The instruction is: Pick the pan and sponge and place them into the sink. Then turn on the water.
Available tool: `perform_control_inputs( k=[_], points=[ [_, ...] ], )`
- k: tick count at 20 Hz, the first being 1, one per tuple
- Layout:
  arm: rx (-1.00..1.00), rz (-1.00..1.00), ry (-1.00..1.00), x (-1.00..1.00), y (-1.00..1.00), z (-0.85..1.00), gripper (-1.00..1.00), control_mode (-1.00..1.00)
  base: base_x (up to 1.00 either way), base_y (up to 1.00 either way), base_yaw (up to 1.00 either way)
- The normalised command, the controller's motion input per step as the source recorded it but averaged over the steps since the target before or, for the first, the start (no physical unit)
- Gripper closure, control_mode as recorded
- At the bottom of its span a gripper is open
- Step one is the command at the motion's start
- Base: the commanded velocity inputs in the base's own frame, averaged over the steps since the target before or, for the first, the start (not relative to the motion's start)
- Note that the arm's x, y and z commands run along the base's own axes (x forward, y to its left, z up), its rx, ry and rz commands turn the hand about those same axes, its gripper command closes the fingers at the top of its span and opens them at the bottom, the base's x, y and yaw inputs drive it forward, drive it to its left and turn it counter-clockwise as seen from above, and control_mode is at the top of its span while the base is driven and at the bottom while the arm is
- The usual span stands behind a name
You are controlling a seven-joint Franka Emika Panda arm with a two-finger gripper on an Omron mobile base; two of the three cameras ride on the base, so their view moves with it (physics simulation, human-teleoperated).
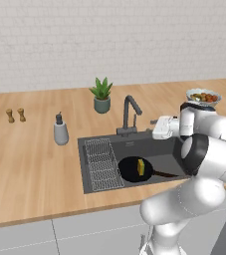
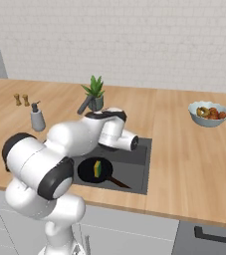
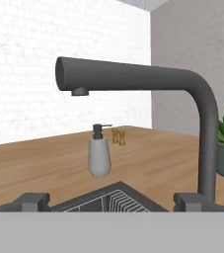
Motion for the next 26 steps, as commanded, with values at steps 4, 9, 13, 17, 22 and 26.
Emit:
perform_control_inputs(
  k=[4, 9, 13, 17, 22, 26],
  points=[
    [0.00, -0.01, -0.06, 0.26, 0.00, 0.00, -1.00, -1.00, 0.00, 0.00, 0.00],
    [0.00, 0.00, -0.03, 0.32, 0.00, 0.00, -1.00, -1.00, 0.00, 0.00, 0.00],
    [0.00, -0.03, -0.03, 0.31, 0.00, 0.00, -1.00, -1.00, 0.00, 0.00, 0.00],
    [0.00, -0.03, -0.02, 0.33, 0.00, -0.03, -1.00, -1.00, 0.00, 0.00, 0.00],
    [0.00, -0.03, 0.00, 0.33, 0.00, -0.19, -1.00, -1.00, 0.00, 0.00, 0.00],
    [0.00, -0.03, 0.00, 0.29, 0.00, -0.28, -1.00, -1.00, 0.00, 0.00, 0.00]
  ],
)
